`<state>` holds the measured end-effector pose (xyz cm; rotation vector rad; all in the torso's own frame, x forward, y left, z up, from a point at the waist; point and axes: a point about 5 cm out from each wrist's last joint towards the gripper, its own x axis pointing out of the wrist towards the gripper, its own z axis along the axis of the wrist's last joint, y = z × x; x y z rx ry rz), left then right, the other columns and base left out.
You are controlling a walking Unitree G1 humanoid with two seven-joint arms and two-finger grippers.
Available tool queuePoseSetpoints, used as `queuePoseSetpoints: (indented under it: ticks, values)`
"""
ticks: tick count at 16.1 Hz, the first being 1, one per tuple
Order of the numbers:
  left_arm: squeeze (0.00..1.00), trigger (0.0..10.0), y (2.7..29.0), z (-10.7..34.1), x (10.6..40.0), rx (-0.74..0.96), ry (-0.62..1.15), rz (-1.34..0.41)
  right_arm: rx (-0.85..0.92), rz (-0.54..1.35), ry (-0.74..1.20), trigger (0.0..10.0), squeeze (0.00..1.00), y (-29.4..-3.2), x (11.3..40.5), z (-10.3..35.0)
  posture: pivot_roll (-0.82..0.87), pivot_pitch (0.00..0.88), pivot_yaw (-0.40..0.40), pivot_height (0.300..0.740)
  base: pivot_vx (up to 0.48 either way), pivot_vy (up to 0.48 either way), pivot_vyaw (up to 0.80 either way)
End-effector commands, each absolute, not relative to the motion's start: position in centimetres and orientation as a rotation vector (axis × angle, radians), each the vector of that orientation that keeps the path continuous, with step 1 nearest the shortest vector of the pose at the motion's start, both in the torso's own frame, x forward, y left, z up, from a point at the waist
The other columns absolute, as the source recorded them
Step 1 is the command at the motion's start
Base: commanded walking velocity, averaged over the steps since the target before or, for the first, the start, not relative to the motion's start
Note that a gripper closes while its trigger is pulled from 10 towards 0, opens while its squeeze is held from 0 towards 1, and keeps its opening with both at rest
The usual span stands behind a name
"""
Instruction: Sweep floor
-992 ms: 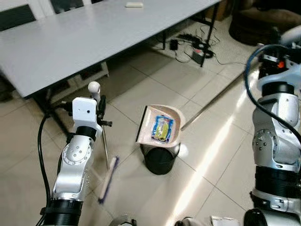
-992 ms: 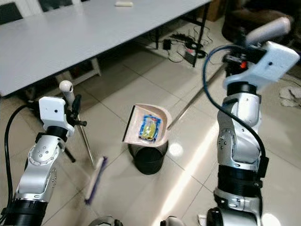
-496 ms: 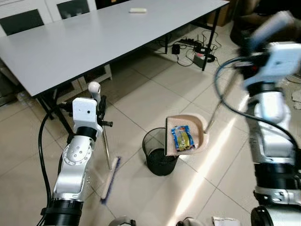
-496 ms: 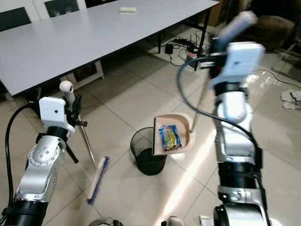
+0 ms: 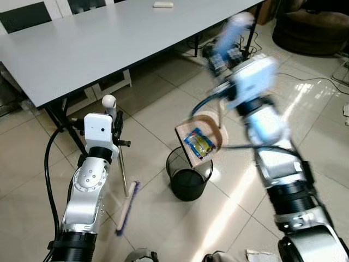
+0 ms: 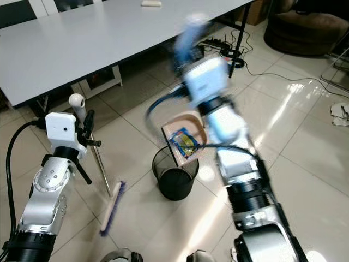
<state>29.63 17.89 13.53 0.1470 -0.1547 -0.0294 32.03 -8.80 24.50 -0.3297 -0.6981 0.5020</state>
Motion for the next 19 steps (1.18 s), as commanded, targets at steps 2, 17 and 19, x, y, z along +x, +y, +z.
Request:
queuePoseSetpoints:
  ticks: [2,17,19]
  values:
    - [0.0,10.0,18.1,14.5,29.6,0.164,-0.196,-0.023,-0.389,0.589,-0.778,10.0,0.0,-7.3,31.0,25.1,-0.02,0.065,0.039,0.74,0.0,0.0,0.0]
    - [0.0,10.0,16.5,11.0,29.1,0.187,0.002,-0.246,-0.729,-0.172,-0.415,10.0,0.0,-23.1,33.0,26.9,-0.04,0.075,0.036,0.74,0.0,0.0,-0.11]
    - [0.0,10.0,16.4,10.5,28.7,0.198,0.019,-0.299,-0.645,-0.256,-0.278,10.0,0.0,-24.9,31.4,23.6,-0.05,0.081,0.032,0.74,0.0,0.0,-0.8]
